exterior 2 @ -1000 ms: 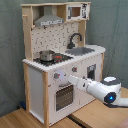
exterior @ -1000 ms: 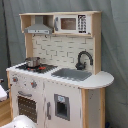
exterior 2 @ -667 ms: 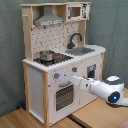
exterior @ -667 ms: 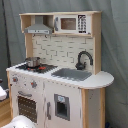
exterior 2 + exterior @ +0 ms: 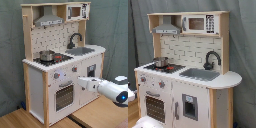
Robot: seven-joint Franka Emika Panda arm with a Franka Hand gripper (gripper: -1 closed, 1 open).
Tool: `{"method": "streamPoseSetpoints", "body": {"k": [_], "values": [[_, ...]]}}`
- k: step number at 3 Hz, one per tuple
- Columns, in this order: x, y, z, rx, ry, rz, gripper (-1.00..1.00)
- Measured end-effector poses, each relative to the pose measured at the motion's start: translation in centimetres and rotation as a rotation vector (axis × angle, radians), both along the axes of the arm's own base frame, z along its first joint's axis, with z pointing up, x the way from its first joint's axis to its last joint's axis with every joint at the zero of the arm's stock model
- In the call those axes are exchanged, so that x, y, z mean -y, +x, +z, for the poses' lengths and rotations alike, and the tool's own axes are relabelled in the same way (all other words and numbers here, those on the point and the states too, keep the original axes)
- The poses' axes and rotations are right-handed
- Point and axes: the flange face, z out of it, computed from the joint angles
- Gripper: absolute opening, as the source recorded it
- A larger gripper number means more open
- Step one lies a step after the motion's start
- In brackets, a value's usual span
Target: Play with the kitchen
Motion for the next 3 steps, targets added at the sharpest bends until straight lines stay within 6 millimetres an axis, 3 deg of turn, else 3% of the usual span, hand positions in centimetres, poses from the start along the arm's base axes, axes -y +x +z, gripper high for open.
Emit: {"method": "streamPoseSetpoints", "body": {"k": [2, 3], "values": [[5.1, -0.3, -0.8, -0.027, -0.107, -0.027, 1.0], [7.3, 0.8, -0.1, -0.034, -0.147, -0.029, 1.0]]}}
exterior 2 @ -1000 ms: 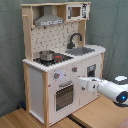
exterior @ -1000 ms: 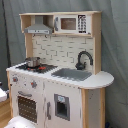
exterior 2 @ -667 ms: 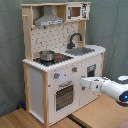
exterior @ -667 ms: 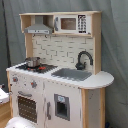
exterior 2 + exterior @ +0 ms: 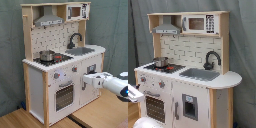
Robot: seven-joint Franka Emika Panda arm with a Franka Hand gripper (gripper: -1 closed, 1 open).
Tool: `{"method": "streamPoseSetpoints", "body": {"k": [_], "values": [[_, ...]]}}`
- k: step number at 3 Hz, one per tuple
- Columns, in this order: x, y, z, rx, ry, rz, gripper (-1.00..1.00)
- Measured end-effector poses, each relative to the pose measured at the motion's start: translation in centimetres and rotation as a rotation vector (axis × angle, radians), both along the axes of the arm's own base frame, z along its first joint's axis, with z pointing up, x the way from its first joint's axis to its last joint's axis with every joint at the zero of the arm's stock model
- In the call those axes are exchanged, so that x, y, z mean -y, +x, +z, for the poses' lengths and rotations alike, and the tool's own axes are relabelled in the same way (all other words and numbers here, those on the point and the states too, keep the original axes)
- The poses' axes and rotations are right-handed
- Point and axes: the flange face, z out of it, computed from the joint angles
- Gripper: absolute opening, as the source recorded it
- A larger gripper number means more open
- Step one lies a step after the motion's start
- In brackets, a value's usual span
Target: Play with the kitchen
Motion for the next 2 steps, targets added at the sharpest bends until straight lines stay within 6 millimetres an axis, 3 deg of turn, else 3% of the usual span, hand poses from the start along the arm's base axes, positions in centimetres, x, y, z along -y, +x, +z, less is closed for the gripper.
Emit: {"method": "streamPoseSetpoints", "body": {"k": [2], "values": [[2.8, 2.1, 0.7, -0.031, -0.079, 0.045, 1.0]]}}
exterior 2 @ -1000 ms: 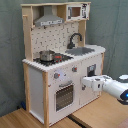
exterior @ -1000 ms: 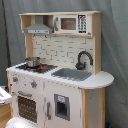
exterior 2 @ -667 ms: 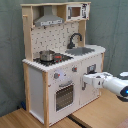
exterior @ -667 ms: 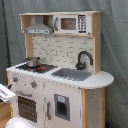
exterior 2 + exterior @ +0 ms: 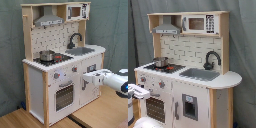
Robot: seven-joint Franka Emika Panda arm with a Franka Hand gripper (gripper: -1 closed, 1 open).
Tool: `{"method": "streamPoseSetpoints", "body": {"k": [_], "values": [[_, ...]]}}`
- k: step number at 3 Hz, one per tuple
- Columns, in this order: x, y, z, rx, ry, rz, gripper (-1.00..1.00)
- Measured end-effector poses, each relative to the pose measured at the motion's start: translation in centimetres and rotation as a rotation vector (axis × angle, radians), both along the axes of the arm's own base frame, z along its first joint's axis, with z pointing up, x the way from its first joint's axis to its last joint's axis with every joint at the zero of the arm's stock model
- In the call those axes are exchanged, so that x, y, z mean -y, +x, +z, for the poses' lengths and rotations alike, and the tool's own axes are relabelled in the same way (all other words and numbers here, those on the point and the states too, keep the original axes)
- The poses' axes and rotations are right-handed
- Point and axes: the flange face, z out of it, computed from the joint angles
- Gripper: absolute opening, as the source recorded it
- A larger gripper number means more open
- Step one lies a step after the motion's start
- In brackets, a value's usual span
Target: Play with the kitchen
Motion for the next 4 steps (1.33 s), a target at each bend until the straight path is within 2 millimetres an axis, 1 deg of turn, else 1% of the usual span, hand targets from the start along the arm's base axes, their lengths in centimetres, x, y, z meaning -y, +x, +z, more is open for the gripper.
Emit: {"method": "streamPoseSetpoints", "body": {"k": [1, 2, 4], "values": [[0.7, 1.2, -0.4, -0.015, -0.042, 0.03, 1.0], [1.2, 2.8, -0.5, -0.025, -0.066, 0.061, 1.0], [2.4, 6.0, -0.4, -0.032, -0.066, 0.112, 1.0]]}}
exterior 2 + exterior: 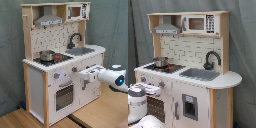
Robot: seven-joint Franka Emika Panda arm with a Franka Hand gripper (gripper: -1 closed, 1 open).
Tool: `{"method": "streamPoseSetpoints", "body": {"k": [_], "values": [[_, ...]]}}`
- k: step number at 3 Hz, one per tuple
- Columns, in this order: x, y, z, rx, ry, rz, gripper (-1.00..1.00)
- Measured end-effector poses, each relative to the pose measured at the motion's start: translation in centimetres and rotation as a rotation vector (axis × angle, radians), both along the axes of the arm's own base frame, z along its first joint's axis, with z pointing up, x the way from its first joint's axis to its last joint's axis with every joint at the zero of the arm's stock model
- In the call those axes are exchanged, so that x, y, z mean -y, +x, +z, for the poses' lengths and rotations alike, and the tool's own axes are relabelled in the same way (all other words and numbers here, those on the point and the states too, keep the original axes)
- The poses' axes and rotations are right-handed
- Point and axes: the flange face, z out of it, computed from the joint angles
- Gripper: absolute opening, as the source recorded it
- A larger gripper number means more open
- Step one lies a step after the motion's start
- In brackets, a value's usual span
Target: Play with the kitchen
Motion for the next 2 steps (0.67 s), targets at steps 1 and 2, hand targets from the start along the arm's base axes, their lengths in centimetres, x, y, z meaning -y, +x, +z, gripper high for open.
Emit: {"method": "streamPoseSetpoints", "body": {"k": [1, 2], "values": [[0.7, 1.5, 0.0, -0.004, 0.005, 0.029, 1.0], [1.2, 2.7, 0.0, -0.008, 0.01, 0.063, 1.0]]}}
